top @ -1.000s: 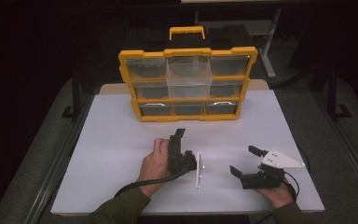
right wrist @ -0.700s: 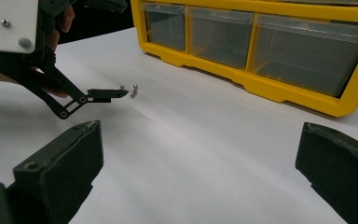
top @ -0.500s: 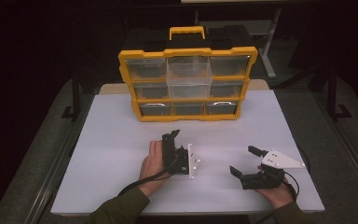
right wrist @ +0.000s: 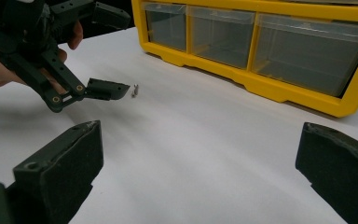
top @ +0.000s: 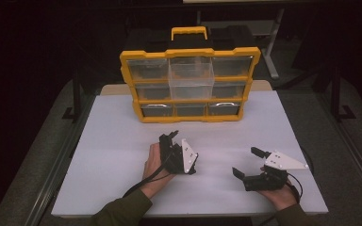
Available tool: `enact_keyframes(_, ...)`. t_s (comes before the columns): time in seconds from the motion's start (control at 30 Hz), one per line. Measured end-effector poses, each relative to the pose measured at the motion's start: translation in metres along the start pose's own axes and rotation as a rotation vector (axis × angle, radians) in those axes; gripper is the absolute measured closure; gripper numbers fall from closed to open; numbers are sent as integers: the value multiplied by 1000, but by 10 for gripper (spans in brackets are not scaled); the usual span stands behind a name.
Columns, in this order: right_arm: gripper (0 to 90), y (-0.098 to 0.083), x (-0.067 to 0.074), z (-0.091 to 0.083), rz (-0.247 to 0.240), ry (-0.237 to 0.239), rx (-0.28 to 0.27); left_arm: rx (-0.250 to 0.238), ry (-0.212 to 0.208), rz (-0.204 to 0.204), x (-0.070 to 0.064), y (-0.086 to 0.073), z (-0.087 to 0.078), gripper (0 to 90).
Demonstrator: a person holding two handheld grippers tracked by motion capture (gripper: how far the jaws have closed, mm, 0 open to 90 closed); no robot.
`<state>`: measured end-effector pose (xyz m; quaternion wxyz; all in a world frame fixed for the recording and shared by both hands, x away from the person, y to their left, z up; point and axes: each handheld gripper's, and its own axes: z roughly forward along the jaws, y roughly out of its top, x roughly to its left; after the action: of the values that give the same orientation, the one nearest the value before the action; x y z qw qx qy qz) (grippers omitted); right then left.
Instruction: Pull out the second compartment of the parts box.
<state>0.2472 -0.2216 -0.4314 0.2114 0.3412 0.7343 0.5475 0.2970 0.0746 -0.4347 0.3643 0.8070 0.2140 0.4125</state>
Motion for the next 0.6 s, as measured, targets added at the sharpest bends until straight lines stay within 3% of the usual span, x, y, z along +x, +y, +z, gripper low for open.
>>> enact_keyframes(0.2, 2, 0, 0, 0, 1, 3, 0, -12, -27, -96, 5, -3, 1, 0)
enact_keyframes(0.3, 2, 0, 0, 0, 1, 5, -1, -22, -38, -124, 7, -4, 2, 0)
enact_keyframes(0.4, 2, 0, 0, 0, 2, 4, -1, -26, -70, -166, 11, -5, 1, 0)
enact_keyframes(0.47, 2, 0, 0, 0, 2, 5, 0, -51, -94, -234, 12, -5, 1, 0)
enact_keyframes(0.53, 2, 0, 0, 0, 0, 6, 1, -56, -117, -269, 16, -6, 1, 0)
enact_keyframes(0.6, 2, 0, 0, 0, 0, 7, 2, -84, -143, -331, 19, -7, 1, 0)
